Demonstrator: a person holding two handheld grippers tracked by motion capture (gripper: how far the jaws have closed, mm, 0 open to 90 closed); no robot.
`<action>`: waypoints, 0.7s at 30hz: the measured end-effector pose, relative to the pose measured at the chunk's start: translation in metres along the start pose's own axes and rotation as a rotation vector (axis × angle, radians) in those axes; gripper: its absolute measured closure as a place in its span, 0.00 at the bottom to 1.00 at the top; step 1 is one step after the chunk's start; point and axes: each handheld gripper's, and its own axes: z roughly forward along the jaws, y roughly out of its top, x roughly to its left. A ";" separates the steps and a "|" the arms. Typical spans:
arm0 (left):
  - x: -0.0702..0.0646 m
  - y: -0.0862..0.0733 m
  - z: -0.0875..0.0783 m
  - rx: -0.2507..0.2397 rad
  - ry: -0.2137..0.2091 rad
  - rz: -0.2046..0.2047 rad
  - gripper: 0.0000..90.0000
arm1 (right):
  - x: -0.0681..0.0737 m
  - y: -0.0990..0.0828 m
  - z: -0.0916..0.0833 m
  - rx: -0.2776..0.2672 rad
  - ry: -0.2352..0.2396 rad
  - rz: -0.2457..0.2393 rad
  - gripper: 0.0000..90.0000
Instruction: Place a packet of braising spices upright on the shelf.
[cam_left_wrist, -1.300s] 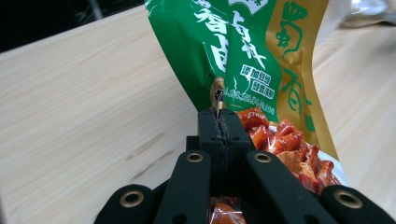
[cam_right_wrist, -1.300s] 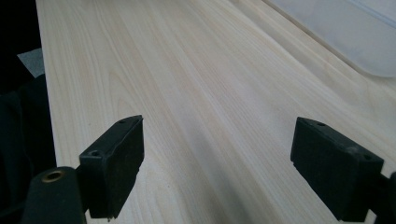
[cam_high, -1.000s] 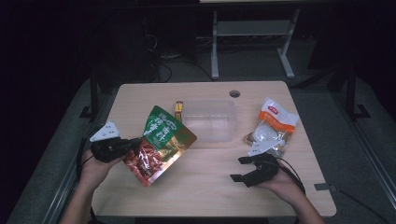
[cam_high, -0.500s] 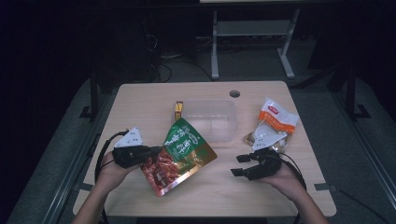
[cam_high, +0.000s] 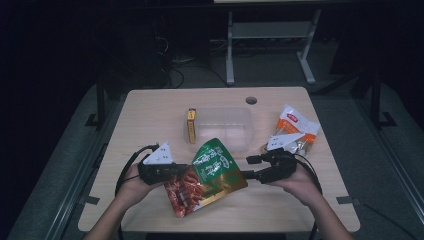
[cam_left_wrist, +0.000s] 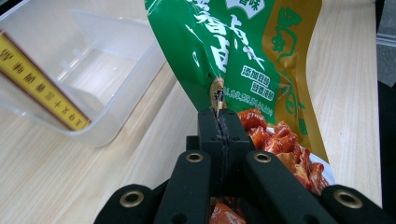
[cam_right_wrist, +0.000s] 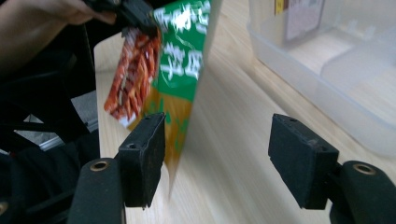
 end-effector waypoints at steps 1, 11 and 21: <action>-0.001 0.001 0.001 0.001 -0.003 0.004 1.00 | 0.000 0.002 0.001 0.001 0.013 0.006 0.40; -0.006 0.008 0.005 0.001 -0.004 0.028 1.00 | -0.002 0.019 0.020 0.002 0.067 -0.017 0.48; -0.009 0.010 -0.001 -0.024 -0.009 0.047 1.00 | -0.009 0.024 0.034 0.050 0.119 0.003 0.65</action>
